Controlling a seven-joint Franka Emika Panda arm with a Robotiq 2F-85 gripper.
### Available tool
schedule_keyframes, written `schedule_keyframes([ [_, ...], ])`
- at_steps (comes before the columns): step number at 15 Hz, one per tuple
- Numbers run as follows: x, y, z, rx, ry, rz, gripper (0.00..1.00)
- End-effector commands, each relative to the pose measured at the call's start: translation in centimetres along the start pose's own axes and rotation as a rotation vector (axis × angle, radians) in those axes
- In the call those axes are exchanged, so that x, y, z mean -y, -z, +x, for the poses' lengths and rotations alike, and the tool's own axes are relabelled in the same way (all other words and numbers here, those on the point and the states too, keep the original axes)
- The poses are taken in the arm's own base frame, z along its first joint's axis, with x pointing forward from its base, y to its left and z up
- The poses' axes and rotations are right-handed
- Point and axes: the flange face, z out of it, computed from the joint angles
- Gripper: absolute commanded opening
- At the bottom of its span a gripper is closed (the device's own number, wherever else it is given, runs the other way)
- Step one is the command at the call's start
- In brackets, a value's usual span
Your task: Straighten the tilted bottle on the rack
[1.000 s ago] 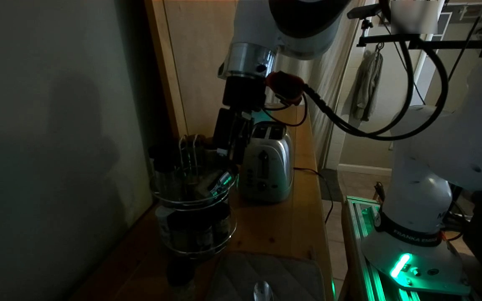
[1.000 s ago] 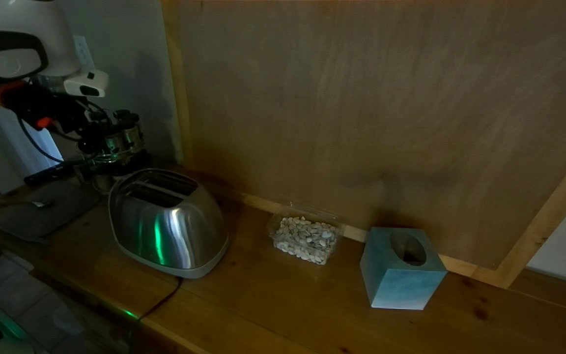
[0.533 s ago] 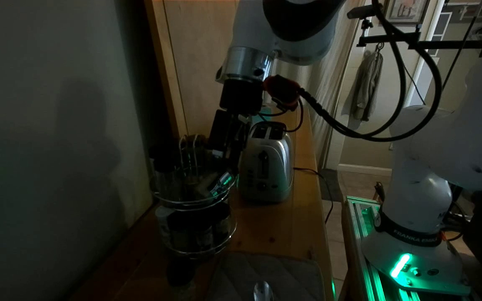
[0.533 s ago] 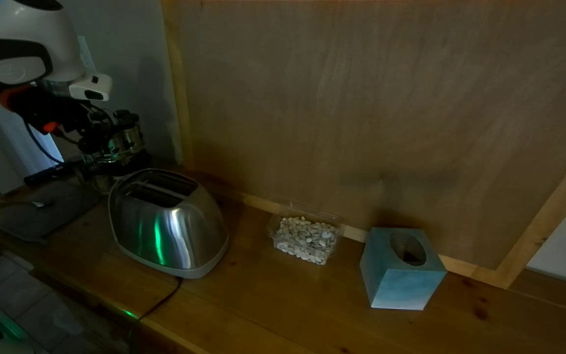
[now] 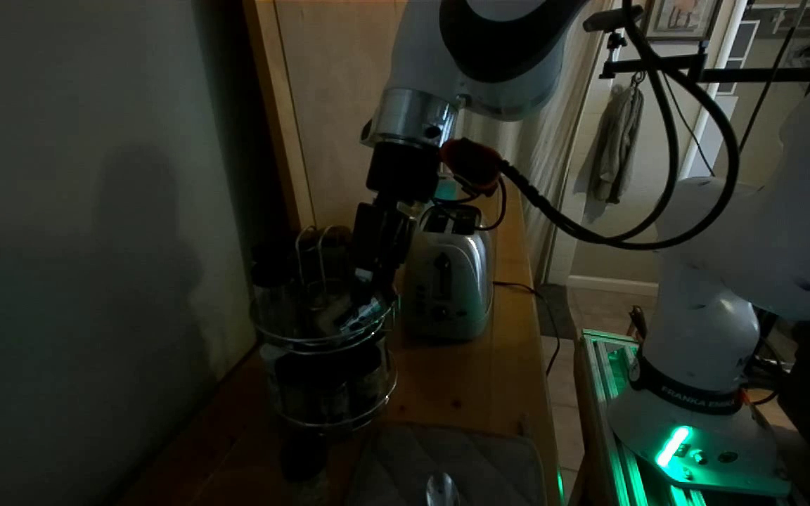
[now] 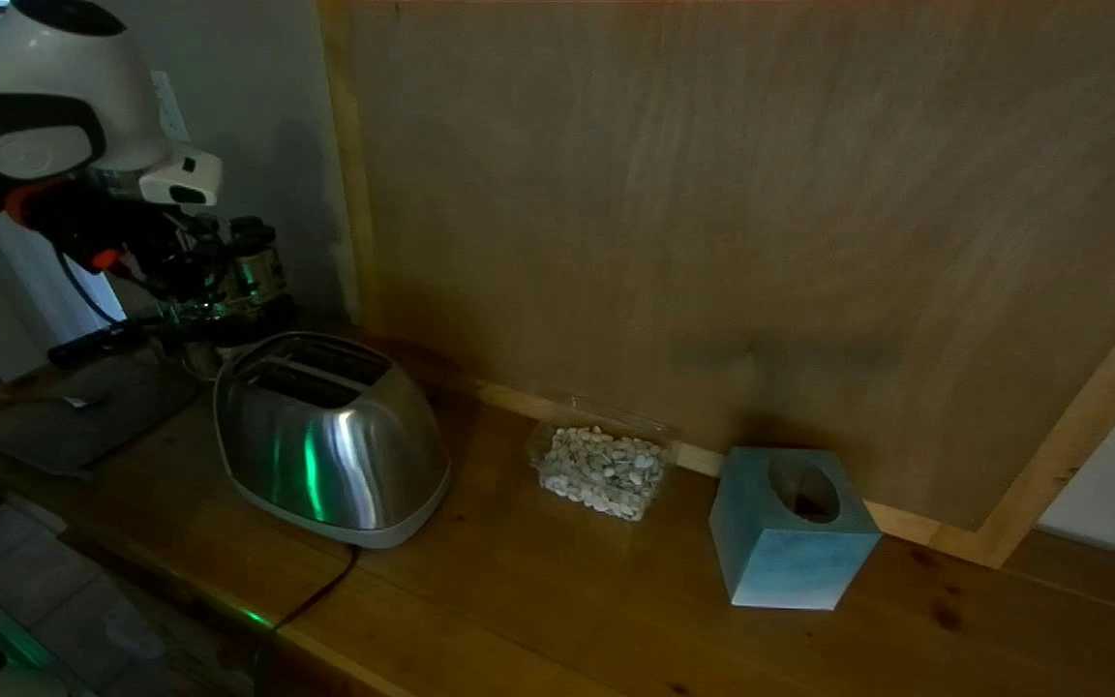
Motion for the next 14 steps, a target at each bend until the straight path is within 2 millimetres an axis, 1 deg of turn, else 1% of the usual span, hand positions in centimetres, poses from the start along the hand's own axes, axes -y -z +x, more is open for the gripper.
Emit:
schedule_keyframes([
  [1, -0.1, -0.4, 0.0, -0.015, -0.001, 0.027, 0.39],
  [7, 0.1, -0.1, 0.3, -0.009, -0.021, 0.035, 0.35],
  [10, 0.2, 0.5, 0.7, -0.012, -0.031, 0.030, 0.35],
  [14, 0.5, 0.9, 1.0, 0.000, -0.057, 0.020, 0.35],
])
